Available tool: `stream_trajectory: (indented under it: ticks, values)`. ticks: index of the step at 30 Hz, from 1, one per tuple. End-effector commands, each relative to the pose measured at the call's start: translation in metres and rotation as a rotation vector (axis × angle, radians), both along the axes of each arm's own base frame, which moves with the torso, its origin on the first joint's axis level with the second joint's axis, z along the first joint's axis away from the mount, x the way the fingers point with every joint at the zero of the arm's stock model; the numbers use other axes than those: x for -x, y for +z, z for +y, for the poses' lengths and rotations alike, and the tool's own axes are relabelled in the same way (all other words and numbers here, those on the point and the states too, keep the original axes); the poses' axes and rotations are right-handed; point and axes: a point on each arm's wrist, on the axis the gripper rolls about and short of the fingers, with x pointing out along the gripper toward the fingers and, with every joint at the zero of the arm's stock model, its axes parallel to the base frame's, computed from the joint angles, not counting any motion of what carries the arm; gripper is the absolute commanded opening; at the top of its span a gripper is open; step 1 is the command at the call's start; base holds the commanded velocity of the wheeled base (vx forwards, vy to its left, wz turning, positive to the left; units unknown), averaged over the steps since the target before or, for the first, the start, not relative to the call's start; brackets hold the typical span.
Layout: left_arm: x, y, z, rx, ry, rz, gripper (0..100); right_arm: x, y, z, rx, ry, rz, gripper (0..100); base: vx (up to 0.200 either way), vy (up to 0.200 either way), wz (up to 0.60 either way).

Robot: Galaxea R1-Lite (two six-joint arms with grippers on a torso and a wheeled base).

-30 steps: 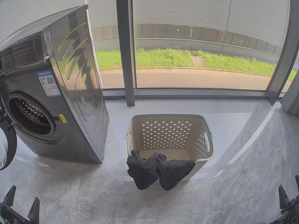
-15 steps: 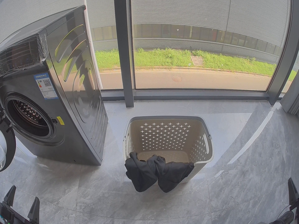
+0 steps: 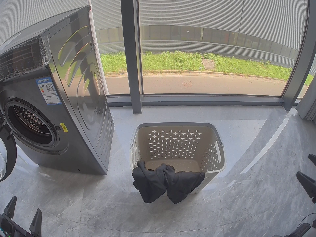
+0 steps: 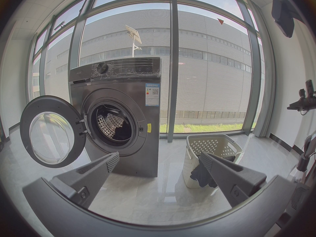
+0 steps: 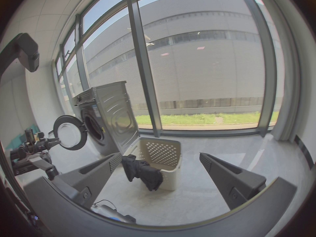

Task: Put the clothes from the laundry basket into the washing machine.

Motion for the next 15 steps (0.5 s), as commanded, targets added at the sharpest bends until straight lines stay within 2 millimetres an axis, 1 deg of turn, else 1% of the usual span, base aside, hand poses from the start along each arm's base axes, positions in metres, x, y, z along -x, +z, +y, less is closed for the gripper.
stream_trajectory:
  ticks: [1,2,3,6,7,8,9,10,12,13,14,15]
  values:
    - [0.0,-0.005,0.0,0.005,0.001,0.0,100,-0.059,-0.003,0.019,-0.008,0.209,0.179,100,0.0,0.0,0.0]
    - [0.0,-0.005,0.0,0.005,0.001,0.0,100,-0.061,-0.003,0.02,-0.01,0.213,0.184,100,0.0,0.0,0.0]
    - [0.0,-0.005,0.0,0.005,0.001,0.0,100,-0.072,-0.006,0.026,-0.013,0.237,0.203,100,0.0,0.0,0.0]
    - [0.0,-0.005,0.0,0.006,0.001,0.0,100,-0.091,-0.013,0.035,-0.001,0.27,0.262,100,0.0,0.0,0.0]
    - [0.0,-0.005,0.0,0.005,0.001,0.0,100,-0.093,-0.014,0.036,0.001,0.27,0.265,100,0.0,0.0,0.0]
    - [0.0,-0.005,0.0,0.005,0.002,0.0,100,-0.104,-0.018,0.039,0.006,0.27,0.29,100,0.0,0.0,0.0]
    - [0.0,-0.005,0.0,0.005,0.002,0.0,100,-0.105,-0.019,0.04,0.006,0.27,0.294,100,0.0,0.0,0.0]
    - [0.0,-0.005,0.0,0.005,0.001,0.0,100,-0.114,-0.021,0.042,0.012,0.27,0.305,100,0.0,0.0,0.0]
    - [0.0,-0.005,0.0,0.005,0.001,0.0,100,-0.124,-0.025,0.045,0.013,0.269,0.321,100,0.0,0.0,0.0]
    - [0.0,-0.005,0.0,0.005,0.001,0.0,100,-0.124,-0.025,0.045,0.013,0.269,0.321,100,0.0,0.0,0.0]
    - [0.0,-0.005,0.0,0.005,0.001,0.0,100,-0.136,-0.03,0.049,0.013,0.271,0.336,100,0.0,0.0,0.0]
    - [0.0,-0.005,0.0,0.005,0.001,0.0,100,-0.141,-0.033,0.052,0.015,0.272,0.348,100,0.0,0.0,0.0]
